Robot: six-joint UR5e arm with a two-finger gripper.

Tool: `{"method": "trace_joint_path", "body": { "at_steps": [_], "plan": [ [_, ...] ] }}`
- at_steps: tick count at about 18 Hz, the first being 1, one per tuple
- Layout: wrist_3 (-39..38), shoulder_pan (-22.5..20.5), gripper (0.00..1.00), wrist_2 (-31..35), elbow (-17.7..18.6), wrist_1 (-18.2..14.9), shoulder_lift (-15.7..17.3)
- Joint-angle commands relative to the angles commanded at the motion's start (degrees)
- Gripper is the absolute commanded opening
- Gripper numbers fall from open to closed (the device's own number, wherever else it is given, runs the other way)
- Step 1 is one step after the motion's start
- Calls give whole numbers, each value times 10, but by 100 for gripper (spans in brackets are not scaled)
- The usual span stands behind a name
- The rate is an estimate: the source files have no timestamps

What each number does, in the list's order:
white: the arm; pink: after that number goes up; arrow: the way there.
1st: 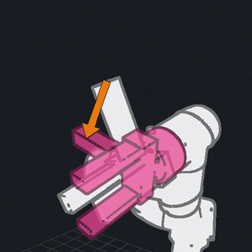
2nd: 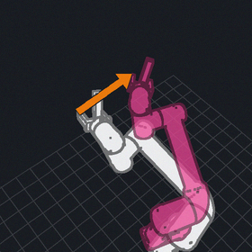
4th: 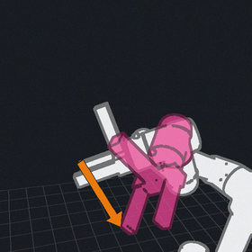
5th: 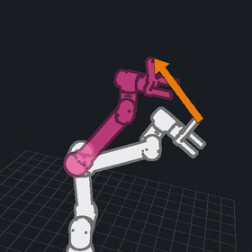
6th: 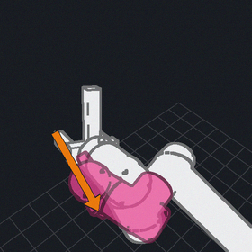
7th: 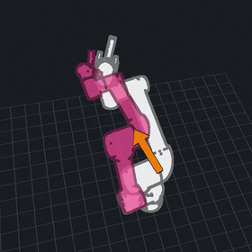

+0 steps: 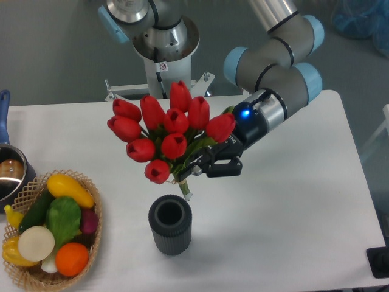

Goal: Insert the flowers into the vase
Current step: 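Lower the tulip stems into the black vase opening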

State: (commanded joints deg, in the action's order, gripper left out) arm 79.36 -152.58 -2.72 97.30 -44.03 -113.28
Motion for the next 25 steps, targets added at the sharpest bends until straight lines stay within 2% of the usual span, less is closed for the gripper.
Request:
{"method": "trace_joint_path", "body": {
  "at_steps": [2, 6, 25],
  "plan": [
    [3, 1, 14, -14, -1, 0, -15],
    [17, 7, 14, -39, -2, -1, -24],
    [27, 12, 15, -53, 8, -1, -50]
  ]
}}
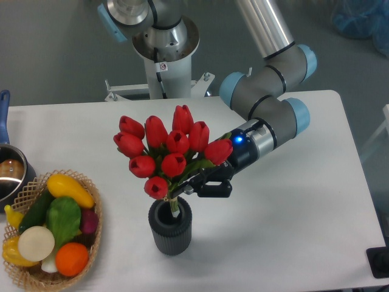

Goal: Insert the flowers into the vase
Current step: 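Lower the tulip stems into the black vase opening, then push the tulip stems deeper into the vase, adjusting the bunch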

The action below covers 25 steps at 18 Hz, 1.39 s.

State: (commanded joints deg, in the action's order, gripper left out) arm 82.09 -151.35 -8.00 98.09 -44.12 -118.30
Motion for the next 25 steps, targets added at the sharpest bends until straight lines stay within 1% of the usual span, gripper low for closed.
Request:
{"method": "trace_joint_path", "body": {
  "at_steps": [4, 12, 22, 25],
  "plan": [
    [20, 4, 15, -1, 7, 0, -6],
    [26, 6, 15, -1, 8, 0, -17],
    [26, 5, 15, -1, 17, 0, -18],
    [54, 6, 15, -1, 22, 0, -23]
  ]
}}
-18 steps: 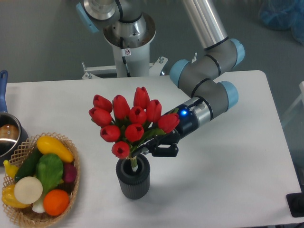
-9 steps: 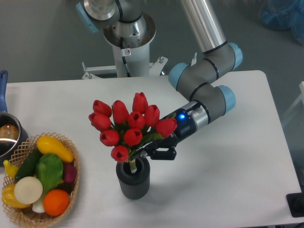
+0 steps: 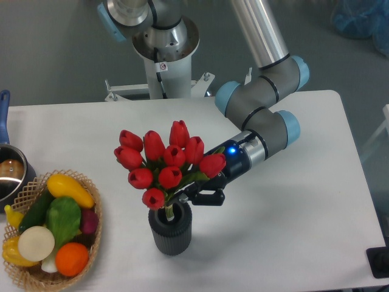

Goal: Insert the flowers into the vase
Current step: 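Push the tulip stems deeper into the vase, adjusting the bunch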

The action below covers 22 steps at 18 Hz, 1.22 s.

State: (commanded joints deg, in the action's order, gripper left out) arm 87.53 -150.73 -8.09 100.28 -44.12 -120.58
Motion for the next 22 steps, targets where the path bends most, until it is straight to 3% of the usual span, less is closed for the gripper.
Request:
{"method": "trace_joint_path", "body": {
  "at_steps": [22],
  "plan": [
    [33, -4, 18, 4, 40, -1, -12]
  ]
}}
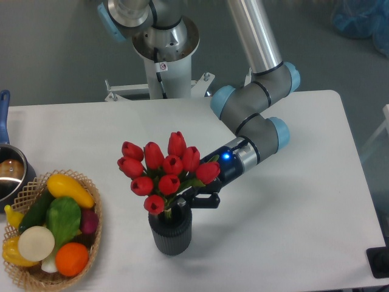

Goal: Insert the flowers into the vase
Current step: 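Push the tulip stems deeper into the vase, adjusting the bunch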

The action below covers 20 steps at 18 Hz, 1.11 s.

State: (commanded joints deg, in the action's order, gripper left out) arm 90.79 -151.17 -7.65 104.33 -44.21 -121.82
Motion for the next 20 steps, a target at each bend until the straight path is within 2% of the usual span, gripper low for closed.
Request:
{"method": "trace_joint_path", "body": {
  "at_steps": [12, 20],
  "plan": [
    [25, -4, 20, 4, -1, 0, -20],
    [25, -8, 28, 4, -1, 0, -21]
  ]
}}
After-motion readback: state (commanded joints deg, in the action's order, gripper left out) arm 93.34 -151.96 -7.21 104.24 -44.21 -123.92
